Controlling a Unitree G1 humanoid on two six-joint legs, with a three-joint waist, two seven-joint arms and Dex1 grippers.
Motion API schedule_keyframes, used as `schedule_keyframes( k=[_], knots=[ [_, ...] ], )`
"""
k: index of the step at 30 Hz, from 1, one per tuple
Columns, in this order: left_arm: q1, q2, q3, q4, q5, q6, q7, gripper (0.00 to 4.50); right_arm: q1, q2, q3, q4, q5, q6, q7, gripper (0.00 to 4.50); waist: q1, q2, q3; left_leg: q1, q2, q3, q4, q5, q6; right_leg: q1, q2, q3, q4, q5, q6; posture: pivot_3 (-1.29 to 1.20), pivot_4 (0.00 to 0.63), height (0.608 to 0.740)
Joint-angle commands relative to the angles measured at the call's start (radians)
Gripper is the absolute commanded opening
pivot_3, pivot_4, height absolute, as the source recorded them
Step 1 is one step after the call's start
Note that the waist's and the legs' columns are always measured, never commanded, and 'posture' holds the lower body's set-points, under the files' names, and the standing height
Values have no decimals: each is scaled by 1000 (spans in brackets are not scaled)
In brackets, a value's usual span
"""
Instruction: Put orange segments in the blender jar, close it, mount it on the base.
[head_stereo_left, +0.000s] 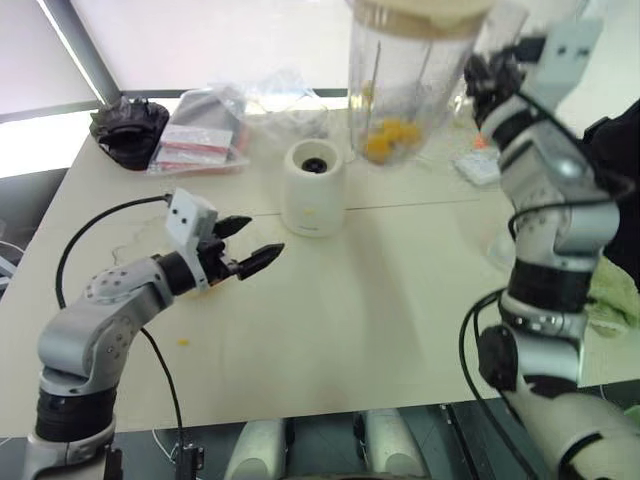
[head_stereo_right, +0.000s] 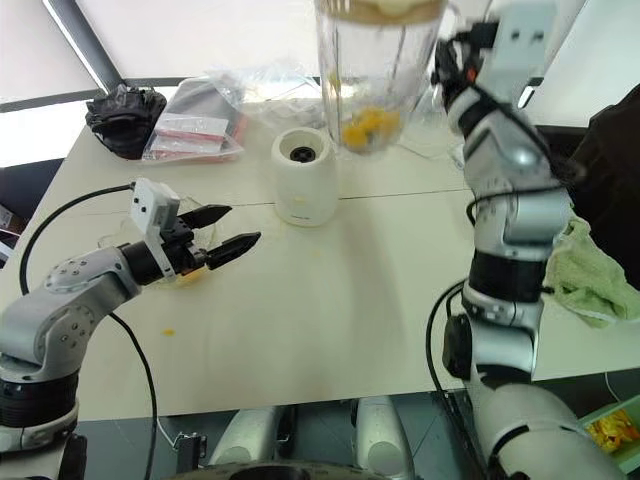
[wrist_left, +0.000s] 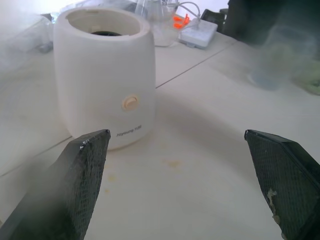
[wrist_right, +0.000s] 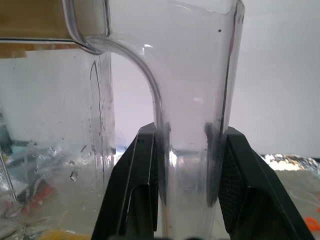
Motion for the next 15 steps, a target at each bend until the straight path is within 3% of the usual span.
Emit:
schedule_keyframes(
  k=[1, 8, 15],
  knots=[
    [22, 0, -5, -45, 25, -52, 17, 4461, -129, 22, 27, 101, 0, -99, 26, 961, -1, 0, 0, 0, 0, 0, 0, 0, 0, 0, 0, 0, 0, 0, 0, 0, 150, 740],
    [51, -32, -2, -81, 22, -60, 76, 4461, -245, 107, 70, 367, -20, -251, 47, 961, 5, 0, 0, -1, 0, 0, 0, 0, 0, 0, -1, -1, 0, 0, 0, 0, 150, 740],
    [75, -40, 7, -111, 21, -63, 122, 4461, -264, 147, 83, 585, -50, -428, 74, 961, 4, 0, 0, -2, 0, -1, 0, 0, 0, -1, -1, -1, 0, 0, 0, 0, 150, 740]
  ],
)
